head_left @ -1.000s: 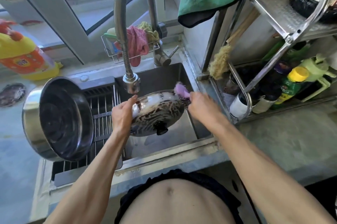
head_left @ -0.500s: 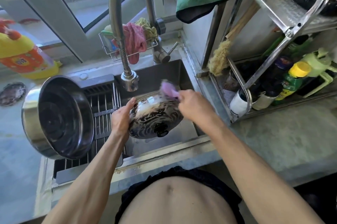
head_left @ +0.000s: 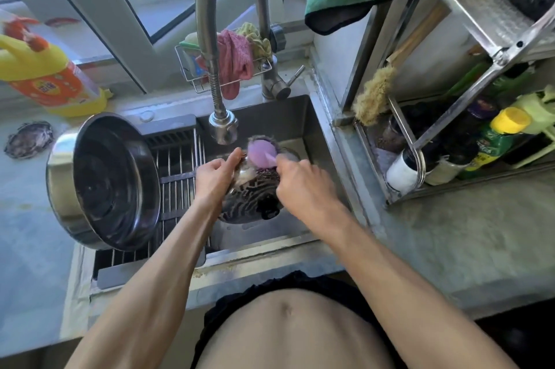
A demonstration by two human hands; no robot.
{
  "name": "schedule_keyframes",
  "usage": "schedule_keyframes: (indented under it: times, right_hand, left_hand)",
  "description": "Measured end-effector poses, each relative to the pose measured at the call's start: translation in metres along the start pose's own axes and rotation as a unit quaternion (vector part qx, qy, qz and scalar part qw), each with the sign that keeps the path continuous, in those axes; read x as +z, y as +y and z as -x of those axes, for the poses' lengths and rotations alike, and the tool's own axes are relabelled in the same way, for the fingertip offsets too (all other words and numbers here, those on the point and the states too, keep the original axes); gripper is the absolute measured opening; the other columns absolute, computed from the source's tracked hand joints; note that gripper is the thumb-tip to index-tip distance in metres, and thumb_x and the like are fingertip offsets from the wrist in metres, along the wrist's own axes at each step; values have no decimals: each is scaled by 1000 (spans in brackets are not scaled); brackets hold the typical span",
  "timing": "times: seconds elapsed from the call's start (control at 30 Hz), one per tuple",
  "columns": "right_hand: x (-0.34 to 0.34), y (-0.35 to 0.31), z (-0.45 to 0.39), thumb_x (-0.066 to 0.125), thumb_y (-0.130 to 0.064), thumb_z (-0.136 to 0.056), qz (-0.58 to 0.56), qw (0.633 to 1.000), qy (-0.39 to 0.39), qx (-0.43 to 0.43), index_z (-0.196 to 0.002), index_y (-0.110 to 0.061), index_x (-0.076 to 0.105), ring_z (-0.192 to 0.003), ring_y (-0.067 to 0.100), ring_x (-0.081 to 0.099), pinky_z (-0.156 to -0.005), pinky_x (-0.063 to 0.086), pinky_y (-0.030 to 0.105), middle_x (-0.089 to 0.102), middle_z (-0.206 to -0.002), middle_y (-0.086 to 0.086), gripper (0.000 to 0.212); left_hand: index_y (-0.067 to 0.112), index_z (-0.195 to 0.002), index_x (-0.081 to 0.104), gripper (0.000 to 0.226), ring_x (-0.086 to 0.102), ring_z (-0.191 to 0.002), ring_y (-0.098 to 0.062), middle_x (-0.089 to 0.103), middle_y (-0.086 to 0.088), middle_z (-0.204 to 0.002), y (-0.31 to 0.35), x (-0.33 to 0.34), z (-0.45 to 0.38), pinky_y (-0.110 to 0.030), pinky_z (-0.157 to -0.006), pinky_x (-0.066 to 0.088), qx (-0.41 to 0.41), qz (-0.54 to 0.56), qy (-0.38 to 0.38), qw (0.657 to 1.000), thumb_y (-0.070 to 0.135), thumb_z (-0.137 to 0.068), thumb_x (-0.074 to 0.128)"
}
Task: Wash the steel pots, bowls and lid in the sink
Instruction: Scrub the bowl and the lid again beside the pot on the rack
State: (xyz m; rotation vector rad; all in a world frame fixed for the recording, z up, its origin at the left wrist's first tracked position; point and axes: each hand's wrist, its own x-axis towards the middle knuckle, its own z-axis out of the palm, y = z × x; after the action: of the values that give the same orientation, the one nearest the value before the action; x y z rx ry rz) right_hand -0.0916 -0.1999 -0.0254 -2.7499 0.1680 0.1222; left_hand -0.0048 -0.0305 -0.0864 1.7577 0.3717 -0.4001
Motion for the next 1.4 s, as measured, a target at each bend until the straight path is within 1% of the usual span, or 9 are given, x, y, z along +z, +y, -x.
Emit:
schedule_keyframes:
  times: [0.2,0.33,0.53,0.63,0.77,0.9,1.13,1.23,1.4]
  right_hand:
    - [-12,31,-9,27,-7,-100,82,994,27,73,-139,-13,46,-90,36,68,-66,47,41,70,-100,17,44]
    - [-2,-12,1,24,-13,-103,108,991,3,-84,-146,-18,40,-89,35,69,-62,41,37,70,-99,15,46]
    - [-7,31,-8,26,-11,-104,125,990,-22,54,-136,-10,49,-93,37,67,-64,44,39,68,-104,17,40]
    - [13,17,9,37,-18,-103,27,997,-73,5,-133,-22,54,-84,35,67,-62,46,37,68,-96,14,34]
    - [13,45,-2,41,-29,-104,-140,983,21,115,-123,-29,63,-63,20,61,-50,42,28,62,-74,0,29]
    - [6,66,-29,47,-33,-99,-251,945,72,199,-95,-10,63,-82,29,58,-63,36,32,62,-82,6,28]
    - [8,91,-48,60,-40,-93,-435,877,-23,202,-122,-19,55,-102,14,58,-70,43,29,58,-128,0,36]
    - [12,92,-47,58,-38,-96,-423,888,-46,177,-113,-19,52,-93,14,58,-60,37,24,56,-127,1,26]
    - [26,70,-47,66,-40,-91,-369,916,-39,153,-115,-20,52,-123,17,54,-99,48,43,58,-131,1,34]
  left_hand:
    - [10,-90,75,42,73,-80,-26,76,-10,-84,-1,14,-5,-40,-79,59,-73,37,7,997,50,-97,65]
    - [2,-94,71,34,47,-45,-11,55,3,-52,-3,29,-9,-25,-49,35,-89,64,5,994,29,-104,54]
    - [17,-80,66,39,59,-63,-16,65,1,-66,-5,19,-11,-29,-60,47,-136,174,-28,975,43,-106,52]
    - [12,-92,72,31,75,-87,-22,79,-6,-90,3,11,-16,-40,-88,57,-86,119,-16,989,36,-103,56]
    - [14,-90,75,24,71,-72,-20,76,-4,-88,4,-4,-20,-34,-74,53,-83,112,-17,990,36,-95,67]
    - [12,-114,75,35,76,-91,-26,78,-11,-105,-10,-8,-6,-32,-71,59,-74,123,-70,987,40,-98,63]
    - [10,-111,73,37,75,-96,-32,77,-17,-107,-10,-11,0,-43,-90,58,-46,139,-158,977,33,-105,44]
    - [8,-116,72,37,74,-97,-31,76,-17,-109,-3,-21,-2,-42,-89,59,-14,61,-172,983,33,-104,47]
    - [17,-102,77,33,72,-93,-20,77,-3,-100,36,-3,-2,-36,-90,53,110,-271,-221,930,44,-98,59]
